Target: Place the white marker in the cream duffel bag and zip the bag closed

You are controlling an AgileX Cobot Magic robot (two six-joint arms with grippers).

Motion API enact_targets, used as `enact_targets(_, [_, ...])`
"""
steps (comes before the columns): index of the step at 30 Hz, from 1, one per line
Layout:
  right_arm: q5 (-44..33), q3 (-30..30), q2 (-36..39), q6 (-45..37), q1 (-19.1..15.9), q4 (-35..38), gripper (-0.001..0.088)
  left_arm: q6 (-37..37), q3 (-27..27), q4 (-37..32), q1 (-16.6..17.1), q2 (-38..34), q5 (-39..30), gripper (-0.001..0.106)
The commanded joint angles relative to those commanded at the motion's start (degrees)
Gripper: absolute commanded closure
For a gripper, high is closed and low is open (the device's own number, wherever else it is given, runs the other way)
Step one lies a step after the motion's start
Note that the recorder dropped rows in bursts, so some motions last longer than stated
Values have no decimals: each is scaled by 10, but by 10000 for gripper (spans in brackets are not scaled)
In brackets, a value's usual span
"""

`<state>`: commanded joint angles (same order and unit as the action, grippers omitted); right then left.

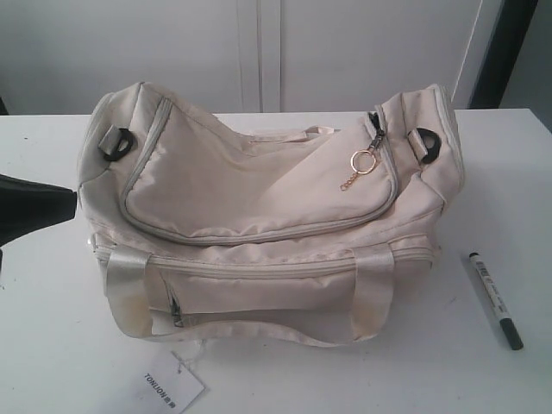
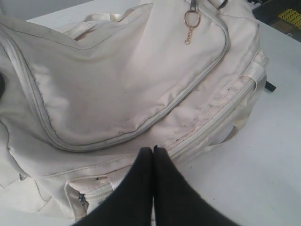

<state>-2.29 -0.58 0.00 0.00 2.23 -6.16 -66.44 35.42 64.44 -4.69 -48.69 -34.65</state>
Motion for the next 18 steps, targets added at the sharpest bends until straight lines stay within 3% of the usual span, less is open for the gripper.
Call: enact_targets(18, [81,0,0,21,0,16,868,-2,0,1,0,0,6,1053])
